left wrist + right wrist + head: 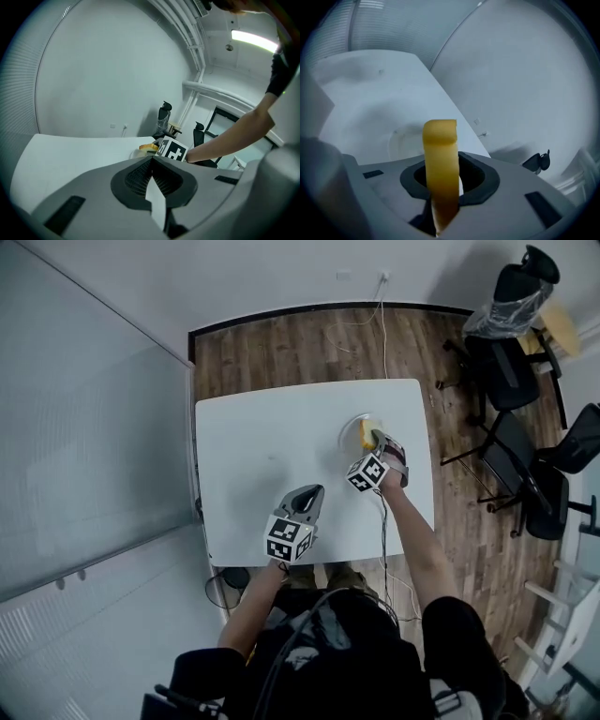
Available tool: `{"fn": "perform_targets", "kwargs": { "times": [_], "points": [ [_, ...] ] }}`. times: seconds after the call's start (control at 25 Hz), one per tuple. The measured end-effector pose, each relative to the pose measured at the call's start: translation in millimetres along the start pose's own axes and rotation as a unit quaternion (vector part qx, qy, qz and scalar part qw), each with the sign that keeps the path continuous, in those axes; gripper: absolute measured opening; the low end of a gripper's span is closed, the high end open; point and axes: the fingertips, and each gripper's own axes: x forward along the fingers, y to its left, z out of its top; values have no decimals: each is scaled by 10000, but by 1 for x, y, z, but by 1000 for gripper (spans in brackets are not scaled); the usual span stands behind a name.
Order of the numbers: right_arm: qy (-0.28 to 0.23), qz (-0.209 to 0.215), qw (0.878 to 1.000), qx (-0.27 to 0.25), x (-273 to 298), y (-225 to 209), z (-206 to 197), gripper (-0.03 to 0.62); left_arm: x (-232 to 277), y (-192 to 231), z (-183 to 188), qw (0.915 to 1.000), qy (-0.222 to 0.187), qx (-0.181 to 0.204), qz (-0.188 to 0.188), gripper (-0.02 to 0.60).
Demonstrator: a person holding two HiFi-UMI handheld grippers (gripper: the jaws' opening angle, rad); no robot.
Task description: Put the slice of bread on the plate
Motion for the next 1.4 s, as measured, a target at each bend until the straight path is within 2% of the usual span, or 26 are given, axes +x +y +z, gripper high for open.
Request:
{"fn": "perform_targets", "kwargs": {
  "times": [0.12, 0.2, 0.32, 0.52, 0.72, 0.84, 1.0, 1.08, 1.24, 1.4],
  "points": [
    [-5, 175, 9989, -445, 9, 17, 6, 95, -5, 13, -3, 9999, -11, -80, 111, 2],
    [15, 452, 9977, -497, 11, 28, 7, 111, -8, 19, 0, 9997, -47, -214, 135, 2],
    [51, 974, 9949, -274, 14, 44, 9, 199, -9, 24, 4, 9990, -115, -411, 122, 2],
    [-107, 1707, 9851, 185, 4, 50, 17, 295, -5, 15, 8, 9991, -150, -402, 21, 2],
    [-463, 2135, 9704, 1025, -15, 56, 11, 301, -4, 13, 6, 9989, -89, -447, -94, 2],
    [-441, 2167, 9683, 1164, -18, 60, 4, 357, 0, 11, 5, 9990, -12, -391, -211, 2],
    [-395, 2049, 9702, 1234, -15, 57, 5, 359, 3, 7, 7, 9991, 60, -283, -311, 2],
    [-324, 1856, 9743, 1235, -15, 52, 3, 359, 3, 5, 6, 9990, 103, -290, -311, 2],
    [128, 1295, 9858, 1062, -3, 43, 2, 357, -2, 6, 0, 9985, 192, -373, -341, 2],
    [154, 1583, 9792, 1263, -17, 53, 13, 358, -9, 7, -1, 9984, 168, -389, -368, 2]
  ]
}}
